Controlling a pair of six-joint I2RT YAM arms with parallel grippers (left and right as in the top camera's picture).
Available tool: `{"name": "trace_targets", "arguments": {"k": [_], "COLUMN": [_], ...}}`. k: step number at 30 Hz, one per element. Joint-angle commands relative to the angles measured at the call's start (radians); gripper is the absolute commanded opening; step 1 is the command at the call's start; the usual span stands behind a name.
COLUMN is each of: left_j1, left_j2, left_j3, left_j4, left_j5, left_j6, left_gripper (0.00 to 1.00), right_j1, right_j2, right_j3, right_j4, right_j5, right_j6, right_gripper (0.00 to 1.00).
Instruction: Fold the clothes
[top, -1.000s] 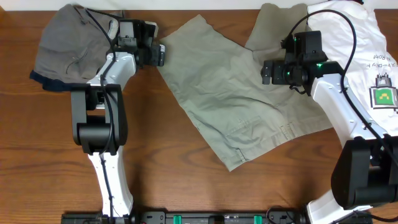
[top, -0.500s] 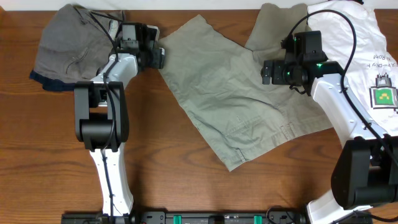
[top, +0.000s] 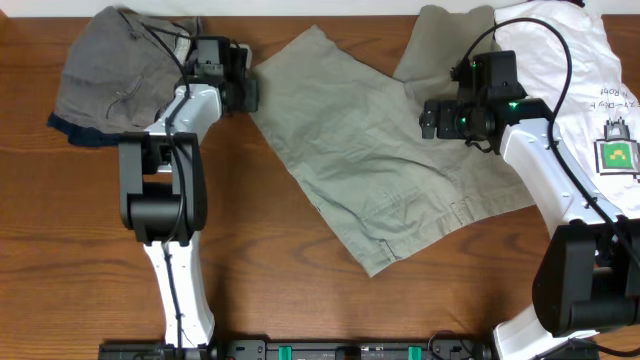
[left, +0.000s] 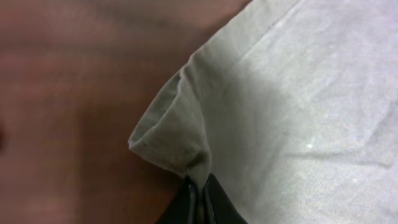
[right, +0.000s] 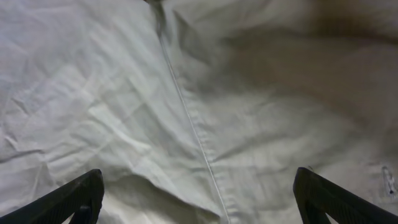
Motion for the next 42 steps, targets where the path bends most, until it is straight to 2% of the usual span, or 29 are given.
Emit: {"name": "trace_targets", "arguments": {"k": [1, 8, 15, 22, 27, 30, 31, 32, 33, 35, 37, 38, 42], "left_j1": [0.018, 0.045, 0.069, 0.114, 0.144, 0.166, 0.175, 0.185, 0.194, 0.211, 0.217, 0.216, 0.204], "left_j2": [-0.08, -0.29, -0.364, -0.364, -0.368, -0.384, -0.389, -0.396, -0.402, -0.414, -0.416, -0.416, -0.416], "left_j3": [0.002, 0.002, 0.002, 0.001, 0.001, -0.019, -0.027, -0.039, -0.05, -0.074, -0.083, -0.084, -0.086], "left_j4": [-0.105, -0.518, -0.839, -1.027, -1.091, -1.088, -1.086, -1.082, -1.073, -1.05, -1.033, -1.026, -0.984], "left_j5": [-0.103, -0.177, -0.337, -0.348, -0.505, -0.521, -0.521, -0.521, -0.52, -0.511, -0.481, -0.465, -0.403], "left_j6": [-0.077, -0.109, -0.185, -0.219, -0.355, -0.372, -0.375, -0.379, -0.381, -0.386, -0.385, -0.385, -0.365], "left_gripper": [0.06, 0.06, 0.06, 0.06, 0.06, 0.06, 0.06, 0.06, 0.06, 0.06, 0.06, 0.06, 0.06], "right_j1": [0.011, 0.011, 0.01, 0.008, -0.002, -0.012, -0.014, -0.015, -0.015, -0.014, -0.014, -0.014, -0.014], "right_j2": [-0.005, -0.005, -0.005, -0.005, -0.005, -0.005, -0.005, -0.005, -0.005, -0.005, -0.005, -0.005, -0.005], "right_j3": [0.008, 0.008, 0.005, -0.003, -0.007, -0.028, -0.04, -0.057, -0.068, -0.098, -0.115, -0.122, -0.158], "right_j4": [-0.019, -0.068, -0.094, -0.175, -0.283, -0.288, -0.279, -0.263, -0.25, -0.213, -0.188, -0.176, -0.116], "right_j5": [-0.007, -0.007, 0.002, 0.072, 0.172, 0.184, 0.184, 0.184, 0.184, 0.183, 0.176, 0.173, 0.161], "right_j6": [0.032, 0.061, 0.061, 0.122, 0.159, 0.163, 0.164, 0.166, 0.166, 0.166, 0.166, 0.166, 0.166], "right_gripper": [0.95, 0.95, 0.96, 0.96, 0.96, 0.93, 0.9, 0.76, 0.68, 0.25, 0.06, 0.01, 0.01]}}
